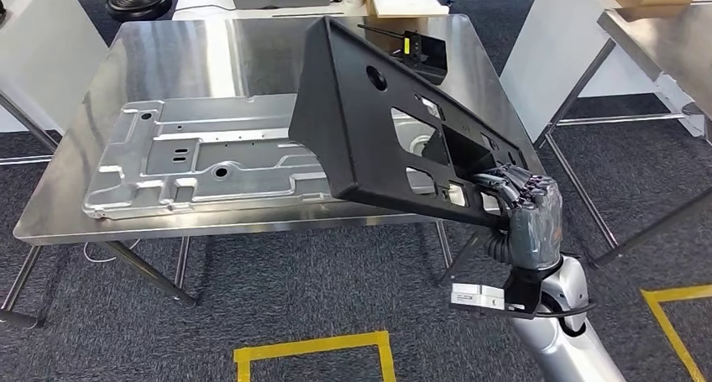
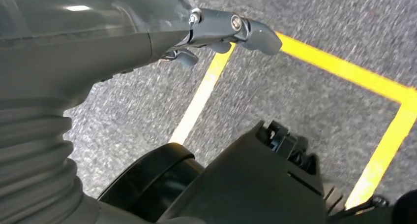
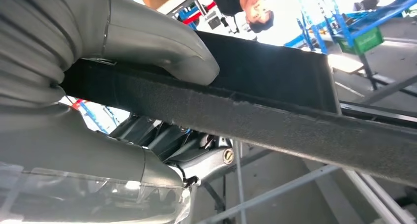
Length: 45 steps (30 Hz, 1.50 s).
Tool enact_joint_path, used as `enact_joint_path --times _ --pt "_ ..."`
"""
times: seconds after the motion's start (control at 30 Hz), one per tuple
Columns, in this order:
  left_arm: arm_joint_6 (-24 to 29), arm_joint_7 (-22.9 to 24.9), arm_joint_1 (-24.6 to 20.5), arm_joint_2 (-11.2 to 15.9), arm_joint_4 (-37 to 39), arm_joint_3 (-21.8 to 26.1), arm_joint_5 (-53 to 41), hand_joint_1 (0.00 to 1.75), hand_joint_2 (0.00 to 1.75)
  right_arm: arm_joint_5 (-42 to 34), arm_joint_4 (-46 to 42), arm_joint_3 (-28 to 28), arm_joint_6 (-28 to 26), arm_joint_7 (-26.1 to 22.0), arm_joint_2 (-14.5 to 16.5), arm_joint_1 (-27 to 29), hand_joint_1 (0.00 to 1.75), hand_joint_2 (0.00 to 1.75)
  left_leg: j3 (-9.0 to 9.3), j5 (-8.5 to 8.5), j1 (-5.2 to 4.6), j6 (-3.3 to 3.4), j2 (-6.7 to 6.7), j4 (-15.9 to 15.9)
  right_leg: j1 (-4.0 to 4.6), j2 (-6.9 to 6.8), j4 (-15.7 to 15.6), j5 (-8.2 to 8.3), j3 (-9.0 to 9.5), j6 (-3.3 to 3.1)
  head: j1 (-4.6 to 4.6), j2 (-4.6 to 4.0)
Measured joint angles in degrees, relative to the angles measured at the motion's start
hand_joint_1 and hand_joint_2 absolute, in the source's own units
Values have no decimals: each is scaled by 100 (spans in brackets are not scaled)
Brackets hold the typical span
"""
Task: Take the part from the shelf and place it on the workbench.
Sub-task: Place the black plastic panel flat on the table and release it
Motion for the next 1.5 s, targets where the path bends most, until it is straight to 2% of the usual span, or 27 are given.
enact_joint_path --times 0.03,0.07,0.1,0.13,0.17,0.23,0.3,0.33,0.4,0.43,0.47,0.5,0.53,0.57,0.63,0.67,0.77,0.83,0.93,0.97,1.0,1.03,1.1,1.17,1.23,1.33,1.5 --pt "0 1 6 0 1 0 0 0 175 -1 0 -3 0 1 -1 2 175 175 108 -80 4 -16 -5 -1 0 -4 -317 269 18 -1 33 0" --pt "0 1 16 0 5 0 -1 0 175 -1 1 -7 0 1 -1 6 175 175 207 -164 1 -42 -5 3 4 -14 -679 621 43 -5 60 0" --pt "0 2 26 1 9 0 -1 0 175 -1 2 -12 -3 2 -3 12 175 175 279 -237 -5 -73 -9 1 15 -25 -963 864 61 -18 73 0" --pt "2 1 32 2 11 0 -1 0 175 -1 2 -20 -6 2 -4 21 175 175 323 -298 -11 -108 -9 -14 30 -33 -1139 1045 86 -36 76 0" --pt "4 2 37 4 13 0 -1 0 175 -2 1 -27 -9 4 -5 30 175 175 356 -336 -20 -142 -8 -30 41 -37 -1205 1096 98 -63 68 0" --pt "9 1 26 7 7 0 0 0 175 -2 -10 -48 -15 11 -10 31 175 175 411 -360 -25 -194 -1 -53 34 -25 -1218 1029 191 -130 38 0" --pt "10 1 16 6 5 0 0 0 175 -3 -30 -59 -17 16 -13 19 175 175 276 -346 -24 -239 11 276 5 -15 -1264 955 315 -202 -9 0" --pt "11 -9 11 6 4 0 2 0 175 -2 -38 -60 -17 16 -13 17 175 175 83 -390 -19 -261 15 612 -6 -14 -1284 911 389 -230 -38 0" --pt "12 -29 -7 7 4 3 13 0 175 -1 -42 -61 -17 16 -14 18 175 175 -394 -654 -13 -295 18 1338 -8 -19 -1299 799 533 -261 -90 0" --pt "13 -38 -21 7 4 4 19 0 175 -1 -42 -61 -17 16 -15 21 175 175 -571 -799 -11 -302 18 1547 -10 -18 -1301 734 614 -262 -107 0" --pt "16 -39 -32 7 4 5 23 0 175 -1 -42 -63 -17 17 -15 22 175 175 -675 -865 -10 -303 18 1592 -14 -13 -1302 665 706 -257 -126 0" --pt "20 -36 -38 7 4 6 24 0 175 -1 -42 -69 -17 20 -15 23 175 175 -706 -803 -10 -300 19 1470 -20 -6 -1303 598 802 -248 -147 0" --pt "24 -31 -36 8 4 6 24 0 175 0 -42 -77 -17 25 -15 22 175 175 -688 -583 -10 -295 20 1189 -28 2 -1304 531 898 -233 -167 0" --pt "30 -26 -28 8 5 7 24 0 175 2 -41 -84 -17 30 -15 23 175 175 -665 -229 -8 -288 23 833 -34 8 -1307 467 961 -213 -192 0" --pt "38 -23 -18 9 10 9 27 0 175 9 -40 -93 -16 41 -17 31 175 175 -659 265 -17 -240 31 314 -25 20 -1303 355 1062 -149 -231 0" --pt "42 -26 -18 8 11 10 28 0 175 18 -41 -99 -15 45 -19 34 175 175 -671 365 -24 -203 34 213 -18 22 -1305 319 1091 -107 -237 0" --pt "45 -28 -32 3 7 10 21 0 175 36 -59 -136 -13 52 -27 22 175 175 -579 341 -18 -94 31 147 -12 15 -1303 287 1162 -18 -222 0" --pt "49 -27 -31 2 7 8 7 0 175 35 -74 -157 -13 54 -38 -6 175 175 -455 322 10 -44 27 82 -11 8 -947 221 968 7 -178 0" --pt "55 -20 -21 4 7 7 -6 0 175 34 -76 -180 -12 54 -49 -9 175 175 -334 237 15 11 22 46 -9 4 83 -101 252 23 -56 0" --pt "57 -20 -16 4 7 7 -7 0 175 34 -76 -185 -11 54 -50 -2 175 175 -292 197 15 15 15 45 -8 4 256 -156 61 24 -20 0" --pt "60 -19 -11 4 7 7 -7 0 175 35 -77 -190 -11 54 -50 3 175 175 -237 152 15 13 4 45 -8 4 247 -93 -42 26 16 0" --pt "62 -19 -8 4 7 6 -7 0 175 36 -77 -198 -11 54 -50 5 175 175 -170 104 15 5 -6 45 -8 3 46 106 -49 26 46 0" --pt "65 -20 -1 5 8 6 -7 0 175 39 -78 -217 -12 53 -54 4 175 175 -23 1 14 -32 -17 42 -5 -4 -646 694 103 19 92 0" --pt "67 -21 6 6 10 6 -5 0 175 42 -80 -227 -12 51 -61 1 175 175 43 -80 1 -97 -17 40 23 -18 -1146 970 216 -12 107 -1" --pt "68 -24 13 8 10 7 -3 0 175 45 -85 -231 -13 53 -72 7 175 175 46 -125 -19 -149 -6 34 41 -19 -1243 979 242 -50 86 -1" --pt "70 -32 15 16 9 7 -1 0 175 48 -90 -233 -13 54 -83 12 175 175 79 -130 -44 -134 7 -23 23 -4 -1230 1032 258 -65 7 0" --pt "70 -45 15 17 9 7 14 0 175 73 -90 -233 34 62 -97 -4 175 175 122 -105 -44 -129 8 -118 27 -2 -1236 998 256 -114 -112 0"
